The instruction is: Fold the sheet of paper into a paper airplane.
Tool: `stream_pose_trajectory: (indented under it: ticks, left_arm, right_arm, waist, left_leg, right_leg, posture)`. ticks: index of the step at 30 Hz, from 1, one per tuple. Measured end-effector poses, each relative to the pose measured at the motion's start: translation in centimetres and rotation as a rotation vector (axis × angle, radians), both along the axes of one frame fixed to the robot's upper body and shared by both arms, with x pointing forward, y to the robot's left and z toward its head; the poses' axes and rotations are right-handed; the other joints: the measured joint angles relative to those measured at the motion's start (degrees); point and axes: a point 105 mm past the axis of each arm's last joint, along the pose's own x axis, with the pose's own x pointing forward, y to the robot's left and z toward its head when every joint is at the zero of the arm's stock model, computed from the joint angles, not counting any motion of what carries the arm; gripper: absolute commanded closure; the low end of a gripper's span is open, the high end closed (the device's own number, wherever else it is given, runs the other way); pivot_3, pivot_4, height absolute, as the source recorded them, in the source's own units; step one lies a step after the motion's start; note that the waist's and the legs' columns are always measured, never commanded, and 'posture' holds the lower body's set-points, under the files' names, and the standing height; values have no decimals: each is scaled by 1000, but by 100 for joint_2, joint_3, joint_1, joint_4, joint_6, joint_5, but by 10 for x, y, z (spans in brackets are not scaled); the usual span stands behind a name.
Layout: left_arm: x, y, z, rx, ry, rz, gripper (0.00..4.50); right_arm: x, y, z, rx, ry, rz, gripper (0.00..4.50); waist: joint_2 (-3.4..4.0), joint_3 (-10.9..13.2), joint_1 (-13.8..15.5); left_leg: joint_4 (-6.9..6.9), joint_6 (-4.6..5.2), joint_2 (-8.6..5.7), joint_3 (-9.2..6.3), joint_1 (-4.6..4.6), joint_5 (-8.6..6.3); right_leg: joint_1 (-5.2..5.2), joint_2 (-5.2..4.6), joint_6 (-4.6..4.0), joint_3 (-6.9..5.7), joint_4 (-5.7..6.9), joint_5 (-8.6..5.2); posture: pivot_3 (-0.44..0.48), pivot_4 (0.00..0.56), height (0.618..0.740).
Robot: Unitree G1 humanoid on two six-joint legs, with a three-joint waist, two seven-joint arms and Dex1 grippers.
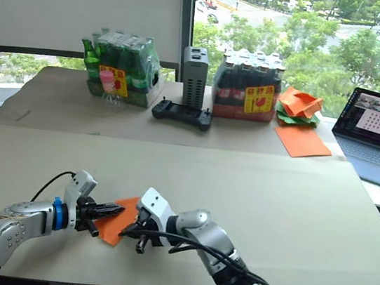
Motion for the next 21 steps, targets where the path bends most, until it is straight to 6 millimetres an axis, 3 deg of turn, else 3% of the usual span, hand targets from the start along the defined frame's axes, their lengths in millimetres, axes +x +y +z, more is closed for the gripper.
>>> stream_pose_trajectory:
  ticks: [21]
  left_arm:
    - [0, 0, 0, -2, 2, 2, 4453]
  right_arm:
    - [-13, 7, -2, -14, 9, 87, 4500]
  waist:
    - [0, -3, 0]
  left_leg:
    - [-2, 0, 0, 0, 2, 0]
  right_leg:
    - [0, 0, 2, 0, 0, -2]
  posture:
    - [0, 150, 740]
